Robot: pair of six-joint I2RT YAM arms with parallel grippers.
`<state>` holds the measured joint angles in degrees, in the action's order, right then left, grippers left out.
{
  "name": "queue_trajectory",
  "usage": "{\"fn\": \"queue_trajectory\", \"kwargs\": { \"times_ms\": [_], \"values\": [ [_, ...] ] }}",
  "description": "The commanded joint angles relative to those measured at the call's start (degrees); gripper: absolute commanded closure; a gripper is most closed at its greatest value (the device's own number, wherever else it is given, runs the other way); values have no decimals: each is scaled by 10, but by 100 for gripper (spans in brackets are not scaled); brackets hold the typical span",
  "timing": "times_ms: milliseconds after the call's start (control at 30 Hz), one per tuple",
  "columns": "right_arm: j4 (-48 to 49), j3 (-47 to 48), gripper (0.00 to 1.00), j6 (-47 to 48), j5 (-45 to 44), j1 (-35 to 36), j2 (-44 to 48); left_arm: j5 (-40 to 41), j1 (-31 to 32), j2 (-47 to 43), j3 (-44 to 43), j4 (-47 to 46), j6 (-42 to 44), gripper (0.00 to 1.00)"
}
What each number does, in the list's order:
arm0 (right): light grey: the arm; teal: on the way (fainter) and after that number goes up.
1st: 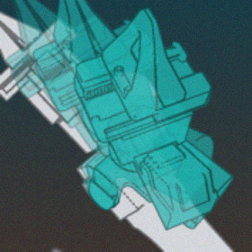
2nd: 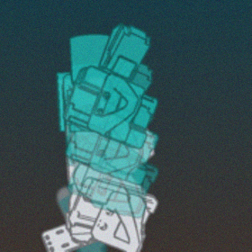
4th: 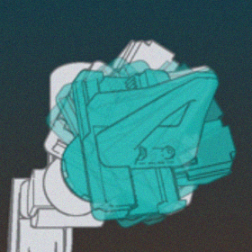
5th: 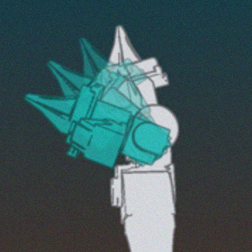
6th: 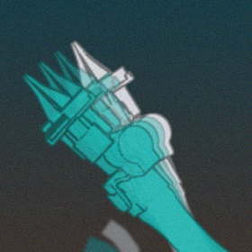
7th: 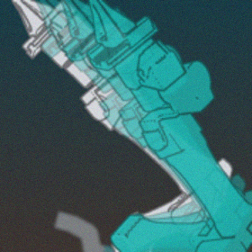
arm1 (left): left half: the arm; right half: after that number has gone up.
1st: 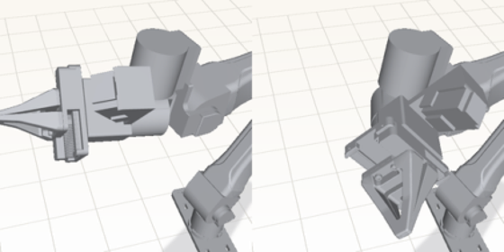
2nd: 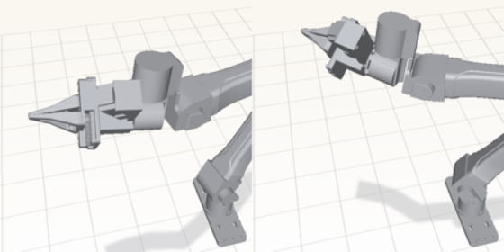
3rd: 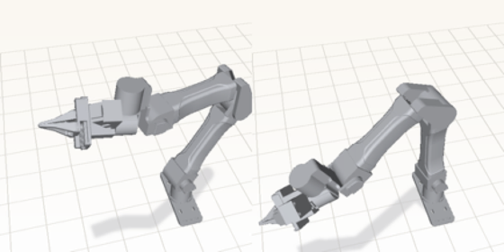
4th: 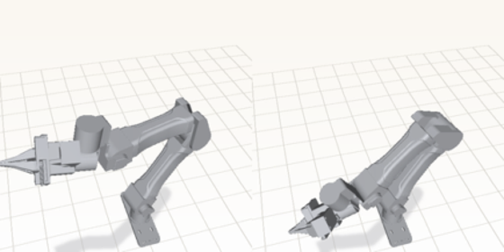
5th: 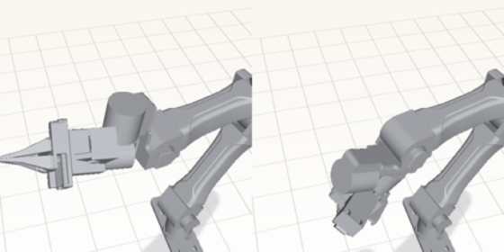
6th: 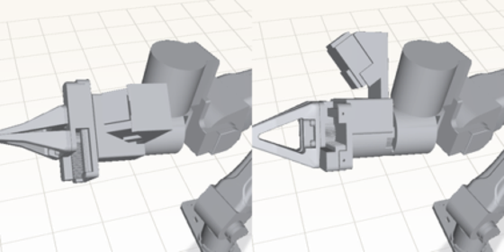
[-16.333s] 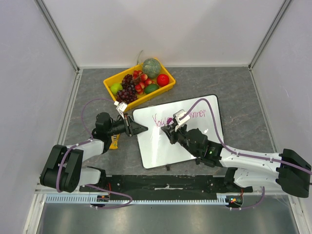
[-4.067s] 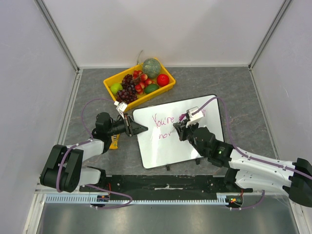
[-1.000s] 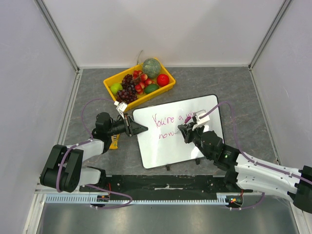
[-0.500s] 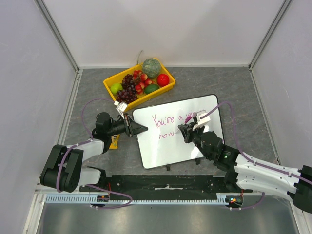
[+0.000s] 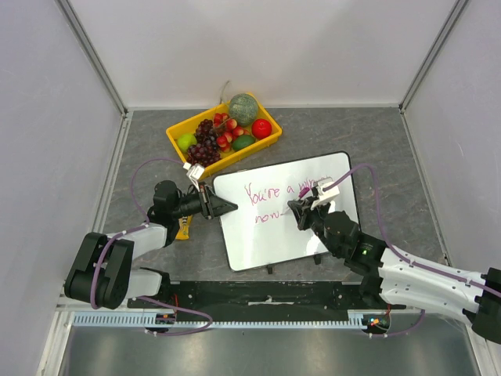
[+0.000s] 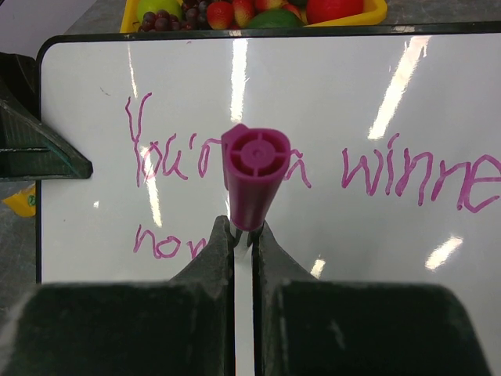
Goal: Write a sentence on the whiteboard
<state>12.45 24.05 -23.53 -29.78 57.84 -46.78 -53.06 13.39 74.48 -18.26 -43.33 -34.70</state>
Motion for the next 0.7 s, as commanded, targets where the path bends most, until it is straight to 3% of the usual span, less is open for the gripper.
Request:
{"fn": "queue_trajectory", "kwargs": {
  "times_ms": [0, 667],
  "values": [
    [-31, 33, 100, 15, 3, -4, 10, 26, 16, 11, 7, 38, 106, 98],
    [-38, 50, 100, 13, -5, -4, 115, 28, 16, 11, 7, 38, 106, 98]
  ]
}}
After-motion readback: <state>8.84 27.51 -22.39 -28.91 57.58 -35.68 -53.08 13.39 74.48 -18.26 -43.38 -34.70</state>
